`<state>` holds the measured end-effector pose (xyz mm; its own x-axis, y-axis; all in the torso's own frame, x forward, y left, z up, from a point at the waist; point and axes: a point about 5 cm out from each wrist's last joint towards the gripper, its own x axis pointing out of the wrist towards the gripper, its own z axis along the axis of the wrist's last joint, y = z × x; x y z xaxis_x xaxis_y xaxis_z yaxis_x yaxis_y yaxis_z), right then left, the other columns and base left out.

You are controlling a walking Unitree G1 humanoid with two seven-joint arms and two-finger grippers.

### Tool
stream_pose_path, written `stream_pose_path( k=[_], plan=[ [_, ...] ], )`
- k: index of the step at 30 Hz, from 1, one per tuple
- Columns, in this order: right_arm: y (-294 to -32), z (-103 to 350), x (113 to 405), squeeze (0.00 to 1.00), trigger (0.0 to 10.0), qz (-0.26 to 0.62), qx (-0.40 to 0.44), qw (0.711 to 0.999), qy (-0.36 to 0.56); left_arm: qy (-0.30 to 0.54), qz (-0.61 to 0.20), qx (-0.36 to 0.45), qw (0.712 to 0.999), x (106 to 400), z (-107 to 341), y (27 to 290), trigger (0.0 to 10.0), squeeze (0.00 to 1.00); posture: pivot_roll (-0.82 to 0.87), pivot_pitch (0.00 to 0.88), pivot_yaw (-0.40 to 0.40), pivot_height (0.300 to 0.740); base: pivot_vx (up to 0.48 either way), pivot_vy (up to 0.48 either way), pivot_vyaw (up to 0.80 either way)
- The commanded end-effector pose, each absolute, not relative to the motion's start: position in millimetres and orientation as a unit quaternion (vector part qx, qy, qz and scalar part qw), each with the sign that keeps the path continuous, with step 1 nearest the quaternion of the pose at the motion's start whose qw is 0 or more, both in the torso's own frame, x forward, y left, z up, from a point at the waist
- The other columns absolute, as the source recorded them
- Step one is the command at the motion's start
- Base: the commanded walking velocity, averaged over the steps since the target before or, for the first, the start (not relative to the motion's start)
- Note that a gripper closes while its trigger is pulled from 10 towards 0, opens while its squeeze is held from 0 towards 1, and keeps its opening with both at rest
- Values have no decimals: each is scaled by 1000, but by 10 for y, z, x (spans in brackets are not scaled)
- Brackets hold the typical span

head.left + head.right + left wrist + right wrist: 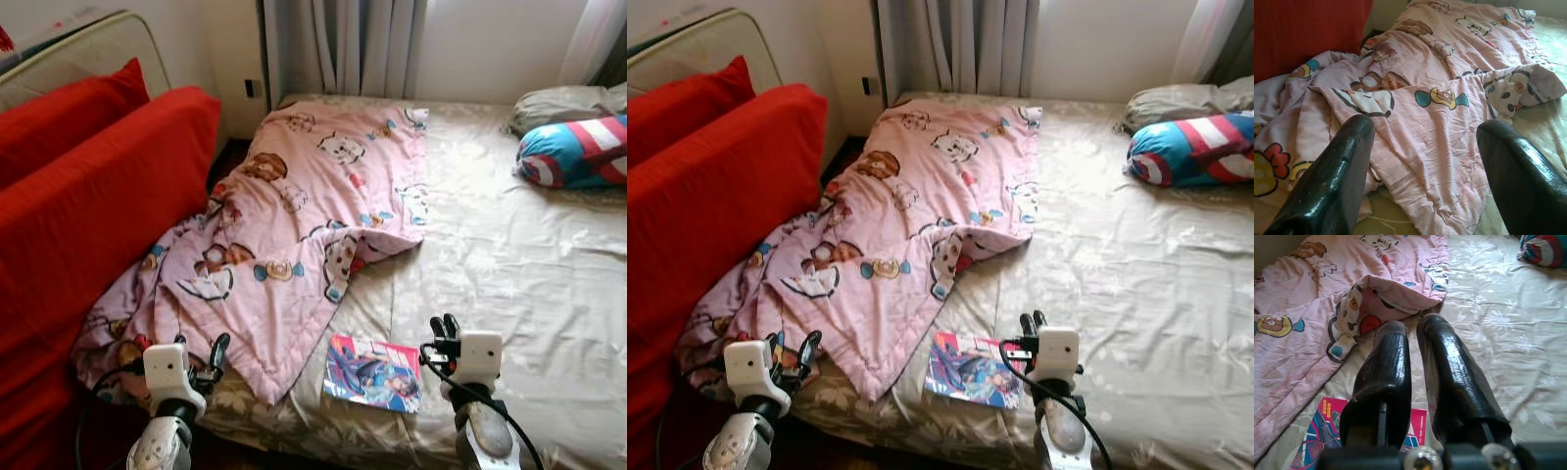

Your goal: Clean up the room

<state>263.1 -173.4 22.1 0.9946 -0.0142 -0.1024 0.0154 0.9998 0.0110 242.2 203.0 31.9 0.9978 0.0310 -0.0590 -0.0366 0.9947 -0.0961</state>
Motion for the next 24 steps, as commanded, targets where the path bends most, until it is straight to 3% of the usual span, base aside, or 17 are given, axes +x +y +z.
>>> stream_pose_path(
  k=[1,24],
  plan=[
    [-1706,211,2632,0,10000,-2,-1,998,57,33,15,-49,998,2429,327,2027,10000,0,-93,157,35,680,0,0,0],
    [-1693,211,2655,0,10000,-3,3,998,59,42,7,-52,998,2412,328,1991,10000,0,-86,166,41,651,0,0,0]
  ],
)
